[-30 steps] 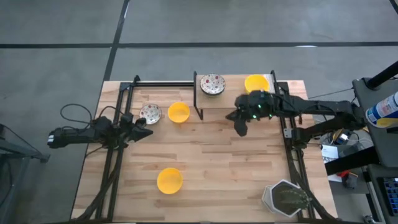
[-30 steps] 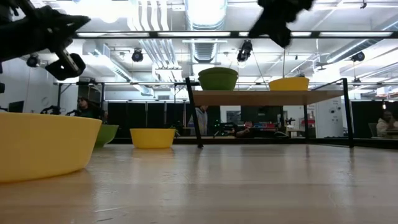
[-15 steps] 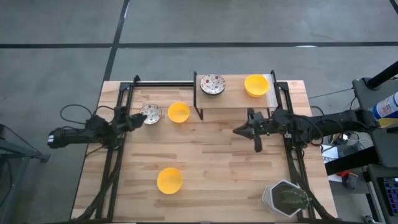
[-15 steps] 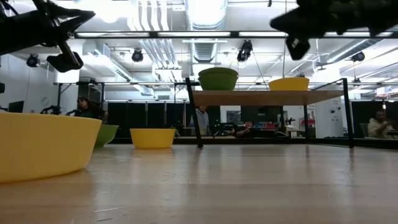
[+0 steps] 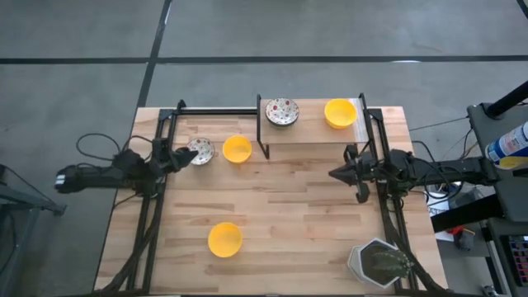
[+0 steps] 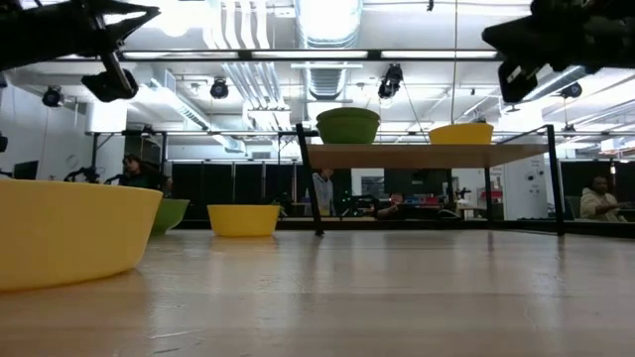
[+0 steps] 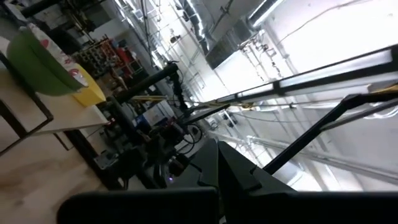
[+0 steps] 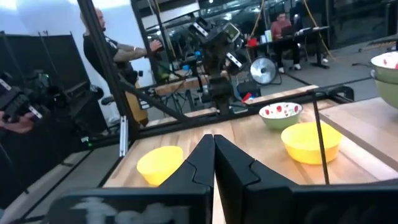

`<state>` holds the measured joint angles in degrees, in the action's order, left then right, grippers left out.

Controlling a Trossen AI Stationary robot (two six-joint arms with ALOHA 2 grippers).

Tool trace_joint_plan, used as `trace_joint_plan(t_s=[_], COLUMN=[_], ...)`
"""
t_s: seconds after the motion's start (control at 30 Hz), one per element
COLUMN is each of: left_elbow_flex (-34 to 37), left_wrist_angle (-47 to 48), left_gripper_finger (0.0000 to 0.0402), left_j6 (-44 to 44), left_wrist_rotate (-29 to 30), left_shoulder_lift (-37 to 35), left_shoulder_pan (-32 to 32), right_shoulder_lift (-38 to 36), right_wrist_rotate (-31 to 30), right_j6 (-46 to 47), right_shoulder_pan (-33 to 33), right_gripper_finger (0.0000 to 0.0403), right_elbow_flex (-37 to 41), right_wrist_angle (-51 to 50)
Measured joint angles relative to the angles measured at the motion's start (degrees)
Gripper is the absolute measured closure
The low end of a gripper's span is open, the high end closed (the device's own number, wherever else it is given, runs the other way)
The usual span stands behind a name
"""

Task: Pick & Place Mini bowls
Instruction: Stack the bottom yellow bowl on the yellow bowl on the shelf

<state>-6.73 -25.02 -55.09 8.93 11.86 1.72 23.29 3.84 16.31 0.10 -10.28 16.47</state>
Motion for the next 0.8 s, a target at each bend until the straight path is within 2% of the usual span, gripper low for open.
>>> trace_joint_plan(t_s=[0.17, 0.33, 0.6, 0.67, 0.8], left_elbow_flex=[-5.8, -15.7, -31.0, -35.1, -44.1], left_wrist_angle=[1.4, 7.9, 9.4, 16.7, 37.3], left_gripper_finger=[0.0402, 0.0402, 0.0402, 0.0401, 0.0391], left_j6=[3.6, 8.0, 10.5, 10.6, 14.0], left_wrist_rotate=[-2.9, -6.4, -5.2, -5.8, -7.8], left_shoulder_lift=[8.3, 19.2, 29.6, 31.1, 34.3], left_shoulder_pan=[0.0, 0.0, 0.2, 0.2, -0.1], right_shoulder_lift=[-3.7, -6.9, -11.7, -11.6, -10.7], right_wrist_rotate=[-1.4, -2.7, -2.6, -2.6, -2.5], right_j6=[0.0, 0.4, 3.0, 3.0, 3.0], right_shoulder_pan=[0.0, 0.0, 0.0, 0.0, 0.0], right_gripper_finger=[0.0394, 0.0394, 0.0394, 0.0394, 0.0394], right_elbow_flex=[2.2, 4.5, 8.4, 9.3, 9.7], right_wrist_angle=[0.2, 0.0, 0.2, 0.0, 0.0])
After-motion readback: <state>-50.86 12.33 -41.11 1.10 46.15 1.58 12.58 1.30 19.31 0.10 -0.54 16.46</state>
